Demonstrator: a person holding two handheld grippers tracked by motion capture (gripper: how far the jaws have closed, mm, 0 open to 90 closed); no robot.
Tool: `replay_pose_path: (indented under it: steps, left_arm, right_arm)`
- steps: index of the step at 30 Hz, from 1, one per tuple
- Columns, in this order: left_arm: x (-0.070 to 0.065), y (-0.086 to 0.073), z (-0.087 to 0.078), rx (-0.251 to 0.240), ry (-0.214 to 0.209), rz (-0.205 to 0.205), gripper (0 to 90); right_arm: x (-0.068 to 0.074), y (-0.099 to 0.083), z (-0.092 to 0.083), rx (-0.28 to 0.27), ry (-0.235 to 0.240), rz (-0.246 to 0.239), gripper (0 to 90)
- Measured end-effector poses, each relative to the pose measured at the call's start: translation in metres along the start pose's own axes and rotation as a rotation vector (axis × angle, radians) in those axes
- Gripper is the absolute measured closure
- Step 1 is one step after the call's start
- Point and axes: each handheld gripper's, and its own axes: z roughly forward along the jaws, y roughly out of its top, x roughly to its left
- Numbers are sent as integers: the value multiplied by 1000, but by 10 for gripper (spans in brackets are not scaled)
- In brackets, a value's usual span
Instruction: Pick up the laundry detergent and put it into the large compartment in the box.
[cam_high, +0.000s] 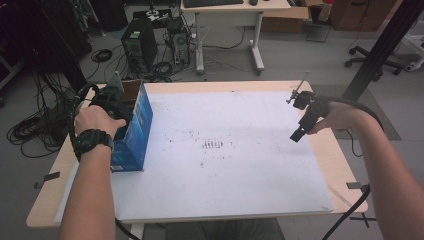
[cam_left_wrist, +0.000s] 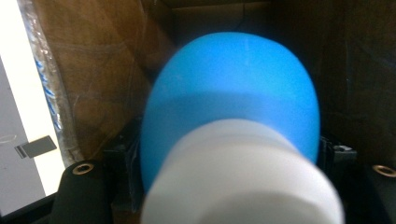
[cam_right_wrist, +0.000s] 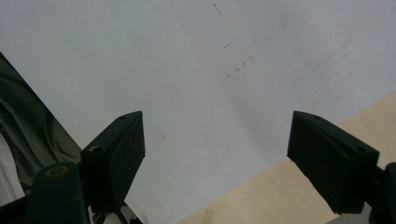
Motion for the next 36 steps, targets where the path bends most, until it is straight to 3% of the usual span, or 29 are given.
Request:
replay_pose_path:
  steps: [16,36]
  left_arm:
    - [1,-1,-7,-14,-7,-3,254]
    - [-1,-2,-27,-28,17,-10,230]
  right_arm:
    - [0,2,2,3,1,1,191]
    - [1,5,2,-2,3,-4,191]
